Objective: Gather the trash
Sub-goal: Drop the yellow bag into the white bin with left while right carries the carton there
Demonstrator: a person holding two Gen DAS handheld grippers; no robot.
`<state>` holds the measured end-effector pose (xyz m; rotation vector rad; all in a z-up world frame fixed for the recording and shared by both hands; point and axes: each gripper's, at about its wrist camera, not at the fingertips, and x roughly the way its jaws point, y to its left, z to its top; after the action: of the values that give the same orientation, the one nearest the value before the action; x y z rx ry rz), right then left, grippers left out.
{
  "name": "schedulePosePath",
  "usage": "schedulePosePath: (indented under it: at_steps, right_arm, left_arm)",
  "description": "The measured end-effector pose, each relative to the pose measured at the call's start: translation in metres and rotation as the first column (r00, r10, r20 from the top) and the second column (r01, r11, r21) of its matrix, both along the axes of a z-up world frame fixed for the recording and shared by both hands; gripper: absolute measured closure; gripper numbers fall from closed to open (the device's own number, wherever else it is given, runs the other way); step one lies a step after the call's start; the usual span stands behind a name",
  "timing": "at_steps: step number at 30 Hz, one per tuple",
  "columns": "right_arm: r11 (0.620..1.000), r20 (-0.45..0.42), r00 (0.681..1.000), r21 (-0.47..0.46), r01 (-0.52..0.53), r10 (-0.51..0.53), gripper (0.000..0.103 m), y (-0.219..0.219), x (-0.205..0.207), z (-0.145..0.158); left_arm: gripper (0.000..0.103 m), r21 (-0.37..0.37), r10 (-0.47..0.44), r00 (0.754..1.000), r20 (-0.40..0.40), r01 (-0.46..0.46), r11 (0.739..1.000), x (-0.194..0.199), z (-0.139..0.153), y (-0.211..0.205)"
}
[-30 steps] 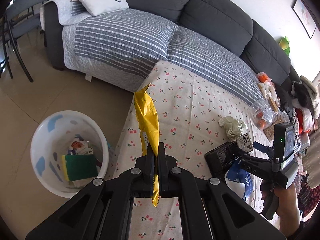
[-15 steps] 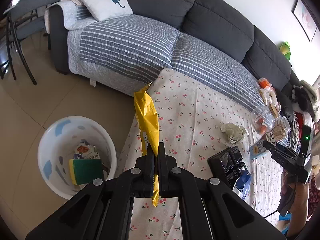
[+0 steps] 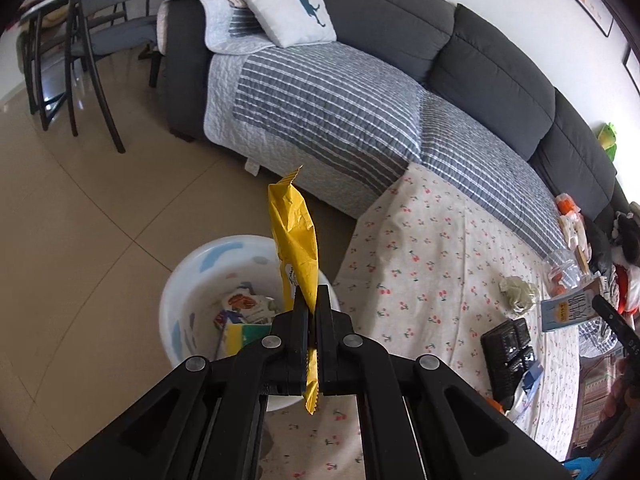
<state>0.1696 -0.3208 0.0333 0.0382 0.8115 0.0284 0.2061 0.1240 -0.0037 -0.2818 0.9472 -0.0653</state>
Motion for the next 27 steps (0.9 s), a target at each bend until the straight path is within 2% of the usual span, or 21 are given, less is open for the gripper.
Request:
schedulePosePath:
  at_steps: [5,6,7,8,9,10,11,17,22,27]
  right_arm:
    - [0.995,0.030,0.995,0.033,-0.092,0.091,0.056,0.044,-0.002,0.008]
    - [0.993,0.034,0.994,0.040,-0.108,0.107,0.056,0.051,-0.002,0.008]
    - [0.991,0.036,0.992,0.049,-0.124,0.122,0.056,0.059,-0.001,0.008]
    - [0.989,0.036,0.990,0.059,-0.138,0.136,0.056,0.065,0.000,0.007]
    - [0.986,0.035,0.988,0.066,-0.152,0.150,0.056,0.073,0.001,0.006]
    - [0.984,0.032,0.986,0.071,-0.166,0.164,0.056,0.080,0.002,0.004]
    - [0.981,0.028,0.984,0.074,-0.178,0.177,0.056,0.088,0.003,0.003]
    - [0.954,-0.008,0.959,0.101,-0.281,0.283,0.056,0.140,0.007,-0.008]
    - [0.913,-0.026,0.928,0.189,-0.361,0.372,0.056,0.187,0.016,-0.018]
    - [0.879,-0.022,0.901,0.232,-0.417,0.434,0.056,0.235,0.032,-0.031]
  left_arm:
    - [0.099,0.034,0.035,0.999,-0.014,-0.035,0.999,0.006,-0.018,0.025]
    - [0.097,0.042,0.037,0.999,-0.026,-0.036,0.998,0.008,-0.022,0.028]
    - [0.090,0.057,0.048,0.998,-0.045,-0.045,0.997,0.010,-0.025,0.031]
    - [0.081,0.076,0.060,0.997,-0.058,-0.055,0.996,0.010,-0.027,0.032]
    - [0.052,0.099,0.072,0.995,-0.066,-0.065,0.993,0.010,-0.029,0.034]
    - [0.028,0.118,0.083,0.994,-0.067,-0.075,0.990,0.008,-0.029,0.036]
    - [0.023,0.142,0.099,0.993,-0.068,-0.089,0.986,0.006,-0.028,0.038]
    - [0.022,0.185,0.121,0.989,-0.083,-0.104,0.977,-0.007,-0.025,0.058]
    - [0.020,0.205,0.140,0.983,-0.119,-0.114,0.972,-0.019,-0.029,0.077]
    - [0.019,0.229,0.143,0.982,-0.125,-0.111,0.967,-0.027,-0.033,0.091]
